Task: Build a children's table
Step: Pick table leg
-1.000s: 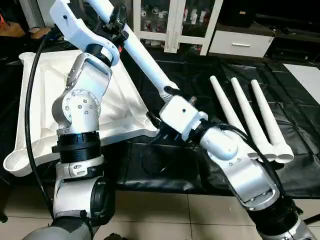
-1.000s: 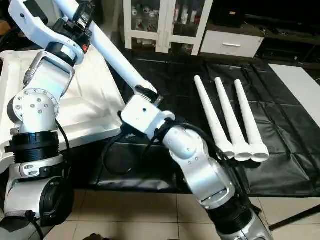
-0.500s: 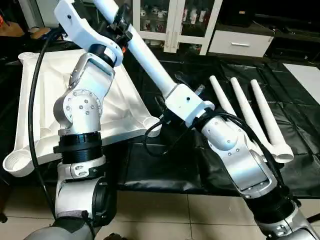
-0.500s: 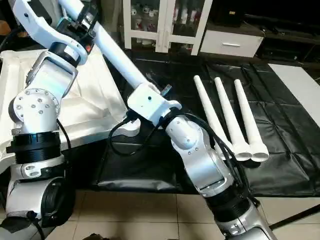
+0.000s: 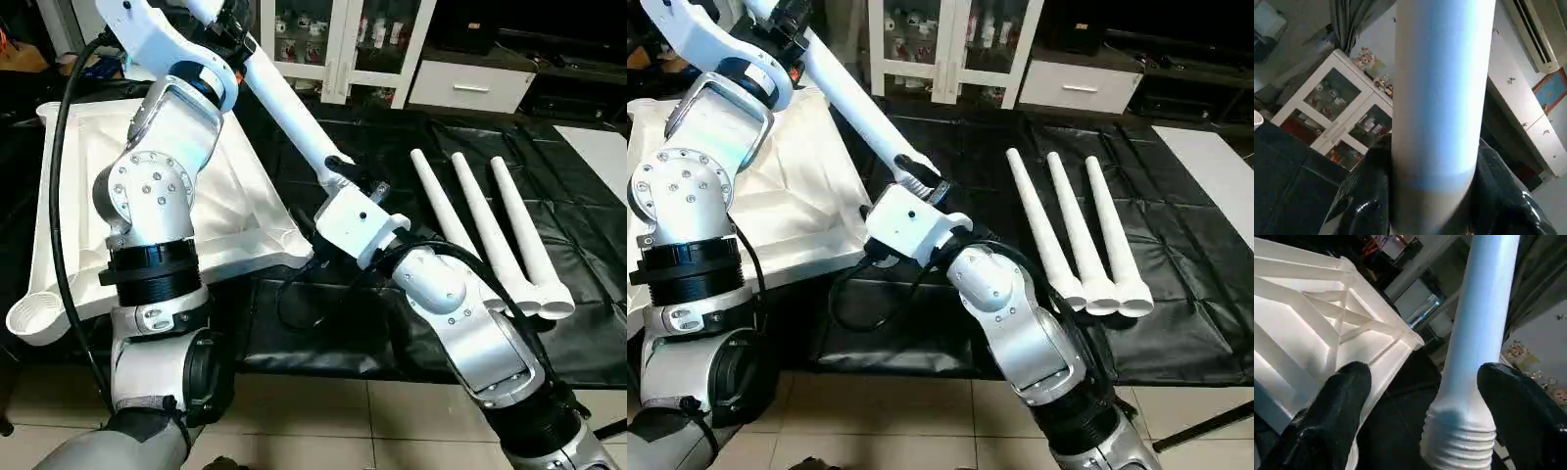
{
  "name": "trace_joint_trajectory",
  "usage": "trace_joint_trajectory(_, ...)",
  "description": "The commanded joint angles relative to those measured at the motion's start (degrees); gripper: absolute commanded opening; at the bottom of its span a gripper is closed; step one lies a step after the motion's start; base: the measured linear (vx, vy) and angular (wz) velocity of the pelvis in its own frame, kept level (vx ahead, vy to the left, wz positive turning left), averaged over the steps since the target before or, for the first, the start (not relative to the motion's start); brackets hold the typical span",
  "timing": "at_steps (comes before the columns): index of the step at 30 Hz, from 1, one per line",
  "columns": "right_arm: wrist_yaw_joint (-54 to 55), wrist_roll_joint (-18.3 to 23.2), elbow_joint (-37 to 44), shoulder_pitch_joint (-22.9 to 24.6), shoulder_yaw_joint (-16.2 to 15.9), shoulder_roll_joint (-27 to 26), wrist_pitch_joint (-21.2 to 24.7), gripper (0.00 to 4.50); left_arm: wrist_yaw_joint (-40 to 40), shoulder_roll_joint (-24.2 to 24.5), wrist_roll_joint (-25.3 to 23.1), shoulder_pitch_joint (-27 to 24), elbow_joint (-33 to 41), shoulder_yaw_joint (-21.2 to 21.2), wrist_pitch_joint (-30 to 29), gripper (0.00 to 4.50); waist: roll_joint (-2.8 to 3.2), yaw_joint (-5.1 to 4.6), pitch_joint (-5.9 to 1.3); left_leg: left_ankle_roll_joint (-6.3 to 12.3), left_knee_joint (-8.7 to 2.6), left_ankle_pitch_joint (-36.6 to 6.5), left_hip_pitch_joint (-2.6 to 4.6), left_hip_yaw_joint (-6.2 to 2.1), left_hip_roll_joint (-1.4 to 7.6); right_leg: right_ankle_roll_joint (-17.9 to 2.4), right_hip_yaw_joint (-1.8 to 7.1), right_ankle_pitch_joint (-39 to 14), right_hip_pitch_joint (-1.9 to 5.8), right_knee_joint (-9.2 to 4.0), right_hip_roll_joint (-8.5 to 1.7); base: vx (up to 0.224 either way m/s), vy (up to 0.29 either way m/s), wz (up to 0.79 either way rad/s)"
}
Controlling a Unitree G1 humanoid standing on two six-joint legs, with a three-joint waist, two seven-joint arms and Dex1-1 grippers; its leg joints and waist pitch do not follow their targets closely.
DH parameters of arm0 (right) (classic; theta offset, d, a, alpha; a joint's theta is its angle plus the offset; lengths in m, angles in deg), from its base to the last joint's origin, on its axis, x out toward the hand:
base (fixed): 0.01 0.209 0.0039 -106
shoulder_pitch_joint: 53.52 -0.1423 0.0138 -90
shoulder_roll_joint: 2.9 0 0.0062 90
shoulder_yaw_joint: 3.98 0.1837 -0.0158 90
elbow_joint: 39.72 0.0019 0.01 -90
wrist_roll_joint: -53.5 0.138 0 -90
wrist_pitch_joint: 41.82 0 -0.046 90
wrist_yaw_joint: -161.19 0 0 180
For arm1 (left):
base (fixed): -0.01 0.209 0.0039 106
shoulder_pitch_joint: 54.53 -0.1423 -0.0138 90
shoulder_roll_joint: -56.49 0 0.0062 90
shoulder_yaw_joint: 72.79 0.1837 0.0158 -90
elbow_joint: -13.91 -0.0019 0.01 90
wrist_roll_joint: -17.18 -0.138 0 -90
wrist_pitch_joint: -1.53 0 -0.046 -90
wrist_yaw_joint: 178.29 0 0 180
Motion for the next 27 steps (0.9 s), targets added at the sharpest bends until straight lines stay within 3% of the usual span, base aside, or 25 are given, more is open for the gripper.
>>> trace_joint_trajectory(1, -0.40, -0.28, -0.12, -0.51, 0.91, 0.19, -0.32, 3.86, -1.63, -0.26, 0.64, 0.74, 1.71, 0.17, -1.32, 1.72, 0.17, 0.02, -3.99, -2.99, -3.96, -6.58, 1.53, -0.70, 1.87, -9.56, 1.89, 2.56, 2.27, -3.50, -3.11, 0.000, 0.000, 0.00)
trace_joint_trajectory(6, -3.17, 0.36, 0.53, 0.45, -0.82, 0.78, -1.36, 3.86, -1.94, -0.26, 0.48, 0.70, 1.79, -0.03, -1.64, 1.72, 0.19, 0.12, -3.99, -2.67, -3.94, -6.07, 1.50, -0.73, 1.91, -9.59, 1.85, 3.40, 2.32, -3.46, -3.15, 0.000, 0.000, 0.00)
trace_joint_trajectory(7, -4.07, 0.51, 0.79, 0.82, -1.42, 1.09, -1.33, 3.86, -1.93, -0.28, 0.48, 0.64, 1.93, 0.01, -1.70, 1.72, -0.13, 0.07, -3.96, -2.56, -3.98, -6.39, 1.50, -0.69, 1.93, -9.62, 1.84, 3.11, 2.33, -3.55, -3.11, 0.000, 0.000, 0.00)
trace_joint_trajectory(10, -7.28, -0.27, 0.79, 1.93, -4.15, 2.78, -0.40, 3.86, -1.77, -0.15, 0.53, 0.50, 2.14, 0.21, -1.81, 1.72, 0.04, 0.22, -3.94, -2.55, -3.96, -6.38, 1.55, -0.75, 2.05, -9.86, 1.86, 3.19, 2.36, -3.50, -3.23, 0.000, 0.000, 0.00)
trace_joint_trajectory(12, -7.61, -0.62, 0.68, 2.16, -4.55, 3.19, -0.50, 3.86, -1.84, -0.20, 0.59, 0.47, 2.24, 0.25, -1.81, 1.72, -0.30, 0.16, -3.92, -2.56, -3.97, -6.41, 1.53, -0.72, 2.05, -10.02, 1.86, 3.22, 2.32, -3.53, -3.20, 0.000, 0.000, 0.00)
trace_joint_trajectory(15, -6.88, -1.12, 0.57, 2.17, -4.21, 3.16, -0.92, 3.86, -2.07, -0.25, 0.71, 0.40, 2.49, 0.32, -1.95, 1.72, -0.25, 0.14, -3.80, -2.77, -4.00, -7.24, 1.59, -0.71, 2.05, -10.11, 1.89, 1.72, 2.19, -3.62, -3.25, 0.000, 0.000, 0.00)
trace_joint_trajectory(18, -0.01, -2.04, -1.32, -1.47, 1.57, -0.59, -0.72, 3.86, -1.62, -0.08, 0.89, -0.01, 2.88, 0.65, -2.64, 1.72, -0.42, -0.02, -3.89, -3.12, -3.97, -6.71, 1.50, -0.68, 1.93, -10.00, 1.93, 1.60, 2.14, -3.48, -3.20, 0.000, 0.000, 0.00)
trace_joint_trajectory(20, 1.25, -1.88, -2.05, -2.68, 3.30, -1.37, 0.49, 3.86, -1.11, -0.05, 0.83, -0.27, 3.19, 1.21, -3.08, 1.72, -0.01, -0.05, -3.83, -3.61, -4.00, -7.04, 1.64, -0.71, 1.91, -9.80, 1.90, 1.12, 2.00, -3.43, -3.10, 0.000, 0.000, 0.00)
trace_joint_trajectory(23, 1.74, -0.70, -4.34, -5.02, 5.72, -1.88, 2.98, 3.86, 0.24, -0.38, 1.04, -1.01, 4.41, 2.84, -4.35, 1.72, 0.07, -0.03, -3.91, -4.07, -3.99, -6.26, 1.70, -0.71, 1.86, -9.22, 1.86, 3.40, 2.11, -3.30, -2.92, 0.000, 0.000, 0.00)
trace_joint_trajectory(27, -0.01, 0.90, -6.74, -6.38, 6.52, -1.66, 6.68, 3.86, 1.96, -1.05, 1.90, -1.72, 5.88, 4.69, -5.79, 1.72, 0.35, 0.18, -4.05, -4.14, -3.89, -5.33, 1.68, -0.67, 1.78, -9.79, 1.82, 5.83, 2.31, -3.16, -2.94, 0.000, 0.000, 0.00)
